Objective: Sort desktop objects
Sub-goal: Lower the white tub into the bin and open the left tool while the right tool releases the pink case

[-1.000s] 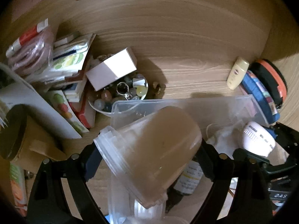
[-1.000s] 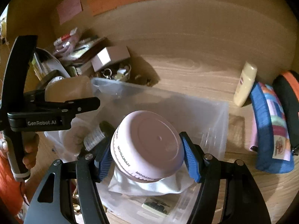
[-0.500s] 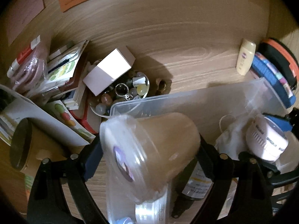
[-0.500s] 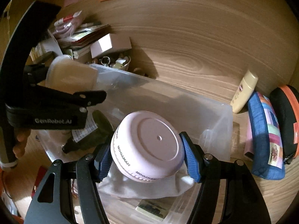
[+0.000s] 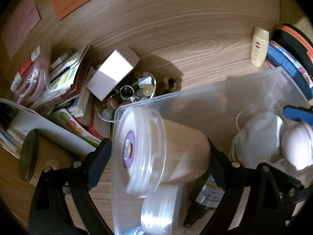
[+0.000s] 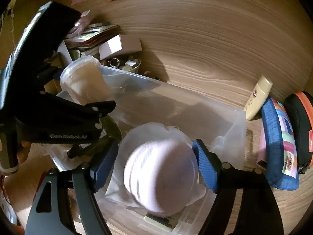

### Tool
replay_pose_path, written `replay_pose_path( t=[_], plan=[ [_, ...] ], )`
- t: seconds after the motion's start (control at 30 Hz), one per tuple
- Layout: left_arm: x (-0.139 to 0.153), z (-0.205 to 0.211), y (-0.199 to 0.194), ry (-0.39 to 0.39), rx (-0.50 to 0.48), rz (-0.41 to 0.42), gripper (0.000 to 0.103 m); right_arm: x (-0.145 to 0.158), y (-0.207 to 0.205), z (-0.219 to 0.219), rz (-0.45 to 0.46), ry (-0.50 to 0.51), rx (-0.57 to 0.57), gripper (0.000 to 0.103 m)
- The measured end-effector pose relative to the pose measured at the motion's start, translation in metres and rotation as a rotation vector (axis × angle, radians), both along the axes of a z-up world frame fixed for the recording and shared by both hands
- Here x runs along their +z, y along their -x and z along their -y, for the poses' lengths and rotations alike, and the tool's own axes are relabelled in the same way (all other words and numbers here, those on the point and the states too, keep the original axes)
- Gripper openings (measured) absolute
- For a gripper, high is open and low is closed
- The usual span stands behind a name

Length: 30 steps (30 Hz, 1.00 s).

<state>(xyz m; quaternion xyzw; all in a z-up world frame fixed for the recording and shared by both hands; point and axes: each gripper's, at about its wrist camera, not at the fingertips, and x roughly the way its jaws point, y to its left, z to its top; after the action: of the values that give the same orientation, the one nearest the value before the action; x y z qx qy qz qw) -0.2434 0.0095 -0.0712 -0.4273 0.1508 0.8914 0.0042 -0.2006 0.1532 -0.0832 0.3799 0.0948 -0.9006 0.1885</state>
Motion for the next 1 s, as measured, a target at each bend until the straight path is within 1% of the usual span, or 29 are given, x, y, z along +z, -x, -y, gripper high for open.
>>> replay_pose_path(
  t=[0.17, 0.27, 0.3, 0.47, 0.63, 0.73, 0.83, 0.87, 1.0],
  plan=[
    [-0.002, -0.003, -0.004, 0.034, -0.008, 0.015, 0.093, 0.006, -0.002, 0.002, -0.029, 0.005, 0.001, 0.076],
    [0.003, -0.003, -0.011, 0.033, -0.01, 0.003, 0.095, 0.008, -0.001, 0.002, -0.03, 0.016, 0.006, 0.076],
    [0.004, -0.003, -0.011, 0.021, -0.021, 0.004, 0.095, 0.009, -0.001, 0.002, -0.031, 0.018, 0.007, 0.076],
    [0.032, 0.001, -0.032, 0.038, -0.033, -0.061, 0.095, 0.021, -0.004, -0.003, -0.026, 0.055, 0.014, 0.076],
    [0.062, 0.016, -0.056, -0.001, -0.017, -0.111, 0.095, 0.045, -0.017, -0.011, -0.064, 0.085, -0.006, 0.076],
    [0.079, 0.027, -0.071, -0.044, -0.006, -0.14, 0.095, 0.058, -0.029, -0.014, -0.094, 0.092, -0.021, 0.076],
    [0.089, 0.04, -0.089, -0.081, -0.002, -0.173, 0.096, 0.068, -0.042, -0.018, -0.117, 0.097, -0.037, 0.077],
    [0.089, 0.043, -0.094, -0.088, -0.001, -0.178, 0.098, 0.071, -0.047, -0.02, -0.125, 0.098, -0.047, 0.077],
    [0.086, 0.057, -0.116, -0.112, -0.002, -0.192, 0.098, 0.078, -0.067, -0.027, -0.148, 0.109, -0.064, 0.078]
  ],
)
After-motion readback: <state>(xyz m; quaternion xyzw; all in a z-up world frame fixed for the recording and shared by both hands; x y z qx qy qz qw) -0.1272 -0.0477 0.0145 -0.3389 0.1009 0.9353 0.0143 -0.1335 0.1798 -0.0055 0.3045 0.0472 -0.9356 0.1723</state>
